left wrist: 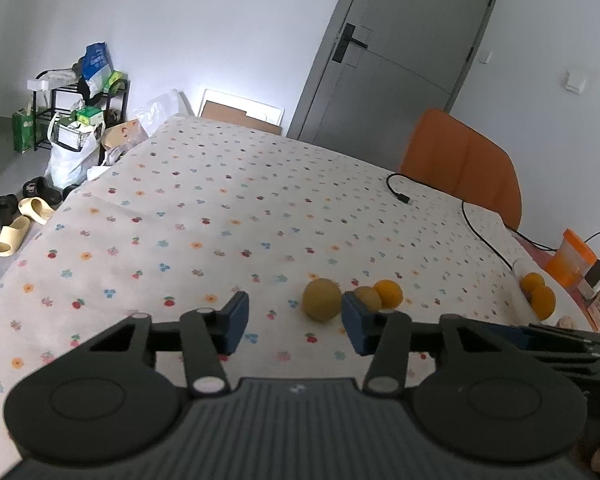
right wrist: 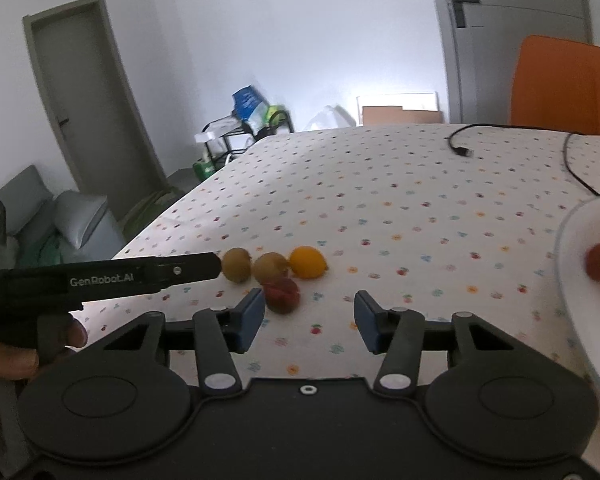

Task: Organize fruits
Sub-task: 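Close the right tool on a red plum while the left tool closes on a small yellow-brown fruit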

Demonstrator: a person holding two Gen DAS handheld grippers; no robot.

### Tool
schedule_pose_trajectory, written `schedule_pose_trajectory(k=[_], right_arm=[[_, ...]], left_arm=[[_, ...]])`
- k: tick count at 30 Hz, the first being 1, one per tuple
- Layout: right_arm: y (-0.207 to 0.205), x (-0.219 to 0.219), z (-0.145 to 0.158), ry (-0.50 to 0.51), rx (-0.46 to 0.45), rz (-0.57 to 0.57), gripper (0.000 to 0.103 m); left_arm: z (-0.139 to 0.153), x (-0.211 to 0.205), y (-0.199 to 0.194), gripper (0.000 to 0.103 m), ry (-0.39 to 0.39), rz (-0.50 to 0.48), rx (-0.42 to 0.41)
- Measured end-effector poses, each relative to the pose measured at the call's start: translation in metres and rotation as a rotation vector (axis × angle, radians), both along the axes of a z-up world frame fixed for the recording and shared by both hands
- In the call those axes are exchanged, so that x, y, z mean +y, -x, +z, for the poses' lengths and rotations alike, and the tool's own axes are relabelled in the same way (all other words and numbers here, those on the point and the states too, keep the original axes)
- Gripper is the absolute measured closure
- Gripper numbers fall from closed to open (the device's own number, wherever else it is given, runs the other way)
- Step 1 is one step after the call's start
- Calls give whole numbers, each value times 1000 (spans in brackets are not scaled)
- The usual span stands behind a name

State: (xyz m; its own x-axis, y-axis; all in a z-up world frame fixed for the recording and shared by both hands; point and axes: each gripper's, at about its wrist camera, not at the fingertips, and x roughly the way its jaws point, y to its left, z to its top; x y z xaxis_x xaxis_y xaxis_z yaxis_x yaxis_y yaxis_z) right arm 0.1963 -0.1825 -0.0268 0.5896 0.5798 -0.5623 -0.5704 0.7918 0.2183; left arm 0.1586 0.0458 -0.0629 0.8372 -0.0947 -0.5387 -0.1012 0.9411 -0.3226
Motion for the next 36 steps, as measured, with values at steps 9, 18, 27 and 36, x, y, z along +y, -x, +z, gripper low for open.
schedule_pose_trajectory(k=[9,18,27,36], right_arm=[[-9,21,-6,21,17,58,61],[-11,20,-9,8,10,78,82],[-12,0,-5,8,3,30,82],[-11,-19,-2,2,4,-25,82]], left_arm=[[-3,10,2,60,28,5,-4],[-5,2,-3,62,31,-21,-6],[-9,-13,-15,64,13,-52,-5],[-9,-18,-15,81,10,-45,-8]])
